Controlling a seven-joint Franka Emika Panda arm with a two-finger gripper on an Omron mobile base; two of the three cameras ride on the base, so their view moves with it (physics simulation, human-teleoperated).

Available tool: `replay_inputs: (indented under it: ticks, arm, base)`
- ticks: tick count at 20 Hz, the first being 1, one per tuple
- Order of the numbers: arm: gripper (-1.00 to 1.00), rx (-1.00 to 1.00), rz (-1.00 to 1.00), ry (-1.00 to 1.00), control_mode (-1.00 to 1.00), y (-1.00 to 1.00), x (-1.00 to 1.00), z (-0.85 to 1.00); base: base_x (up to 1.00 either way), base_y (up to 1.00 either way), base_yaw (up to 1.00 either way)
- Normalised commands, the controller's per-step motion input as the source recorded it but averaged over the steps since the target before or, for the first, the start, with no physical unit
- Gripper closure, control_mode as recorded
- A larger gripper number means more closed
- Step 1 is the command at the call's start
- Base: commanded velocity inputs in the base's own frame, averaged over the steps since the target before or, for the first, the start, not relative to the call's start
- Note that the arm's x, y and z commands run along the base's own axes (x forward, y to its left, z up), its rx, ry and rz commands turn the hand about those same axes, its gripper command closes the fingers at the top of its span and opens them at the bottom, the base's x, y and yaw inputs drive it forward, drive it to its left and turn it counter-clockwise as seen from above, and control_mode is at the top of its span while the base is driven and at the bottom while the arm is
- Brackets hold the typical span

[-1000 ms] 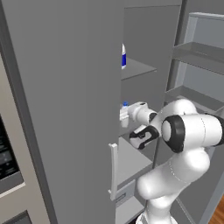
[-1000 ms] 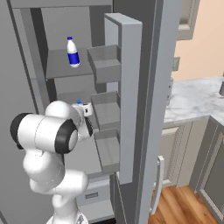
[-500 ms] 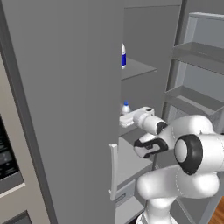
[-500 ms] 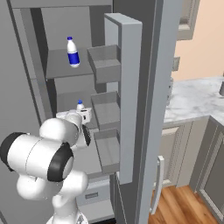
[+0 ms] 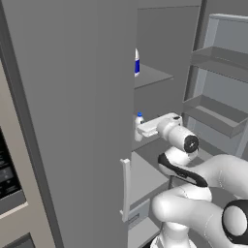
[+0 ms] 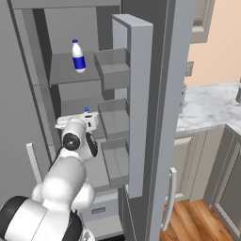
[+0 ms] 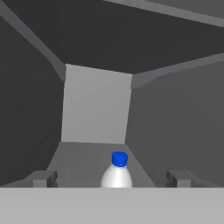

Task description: Take the bottled waters from the counter and place them in the freezer to freeze. Close the freezer door after placing the bottles.

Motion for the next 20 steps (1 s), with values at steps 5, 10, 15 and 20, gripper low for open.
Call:
replay_inputs:
  ticks: [5, 10, 15, 20]
  arm:
    - [-1.00, -0.02, -0.10, 0.39, -1.00, -0.01, -0.16, 0.35]
    - [-1.00, -0.01, -0.17, 0.46, -1.00, -0.08, -0.56, 0.37]
    - [-1.00, -0.03, -0.15, 0.35, -1.00, -0.11, -0.96, 0.21]
    - [-1.00, -0.06, -0.17, 0.27, -1.00, -0.04, -0.90, 0.01]
  base:
    - [0.00, 0.00, 0.00]
    - [0.00, 0.00, 0.00]
    - [0.00, 0.00, 0.00]
    - [0.00, 0.00, 0.00]
